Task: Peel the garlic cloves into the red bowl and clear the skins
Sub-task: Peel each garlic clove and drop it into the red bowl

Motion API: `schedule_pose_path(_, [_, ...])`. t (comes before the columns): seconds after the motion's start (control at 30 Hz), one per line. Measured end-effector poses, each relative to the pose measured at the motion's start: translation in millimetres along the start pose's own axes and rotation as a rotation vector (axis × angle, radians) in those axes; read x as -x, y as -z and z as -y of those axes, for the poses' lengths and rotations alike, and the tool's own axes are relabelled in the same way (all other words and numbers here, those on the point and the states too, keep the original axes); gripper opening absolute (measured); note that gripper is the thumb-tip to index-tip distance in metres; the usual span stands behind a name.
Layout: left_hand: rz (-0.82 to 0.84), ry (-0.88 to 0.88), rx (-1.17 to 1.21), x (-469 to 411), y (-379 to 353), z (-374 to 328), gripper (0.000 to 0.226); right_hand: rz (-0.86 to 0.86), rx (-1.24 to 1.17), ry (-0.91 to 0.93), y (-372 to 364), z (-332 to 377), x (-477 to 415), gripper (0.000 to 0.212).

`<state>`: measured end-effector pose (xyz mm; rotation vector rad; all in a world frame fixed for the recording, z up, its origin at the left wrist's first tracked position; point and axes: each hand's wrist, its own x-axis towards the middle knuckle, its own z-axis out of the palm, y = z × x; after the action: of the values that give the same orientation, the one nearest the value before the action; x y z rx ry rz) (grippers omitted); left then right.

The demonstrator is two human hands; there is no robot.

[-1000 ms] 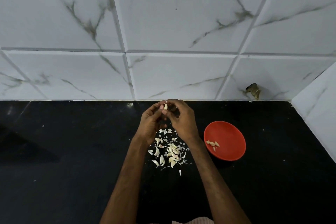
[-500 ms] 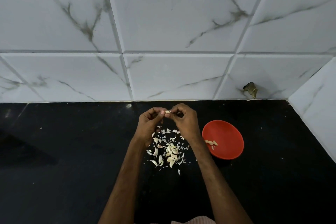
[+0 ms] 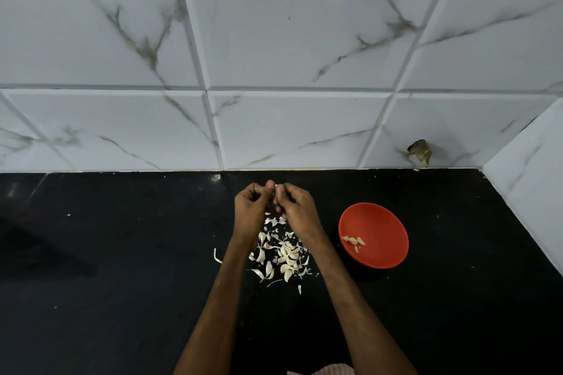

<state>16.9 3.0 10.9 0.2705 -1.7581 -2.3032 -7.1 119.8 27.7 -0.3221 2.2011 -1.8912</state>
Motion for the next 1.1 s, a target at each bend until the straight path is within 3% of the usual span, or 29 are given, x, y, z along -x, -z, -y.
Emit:
schedule_pose_path(0.13, [0.015,-0.05,-0.255,-1,-1,6,0.047,-0.043,0.077,0.081,4,-4,-2,0.025])
schedule_pose_path(0.27, [-0.148,0.002,-0.367,-1,-1,5,0.062,-0.08,0.208,0.159,11,-9,-1,0.012])
schedule_pose_path(0.37, [-0.085,-0.014,-0.379,0,3,-2,0.037,-0.082,0.403,0.226,15,-7,0,0.013])
schedule_pose_path(0.47, [0.055,-0.005,-0.192,-1,3,-7,0.012,-0.077,0.618,0.288,17,-5,0,0.013])
schedule_pose_path(0.63, [0.065,0.006,-0.124,0,6,-6,0.006,-0.109,0.764,0.322,18,-4,1,0.015])
schedule_pose_path(0.8, [-0.015,-0.055,-0.227,-2,4,-3,0.02,-0.1,0.521,0.309,12,0,2,0.011])
schedule_pose_path(0.97, [-0.19,0.012,-0.05,-4,4,-1,0.019,-0.205,0.089,0.149,9,-3,2,0.014])
schedule_pose_path(1.1, [-0.26,0.042,-0.012,-4,9,3,0.019,-0.166,0.122,0.038,16,-19,-1,0.016])
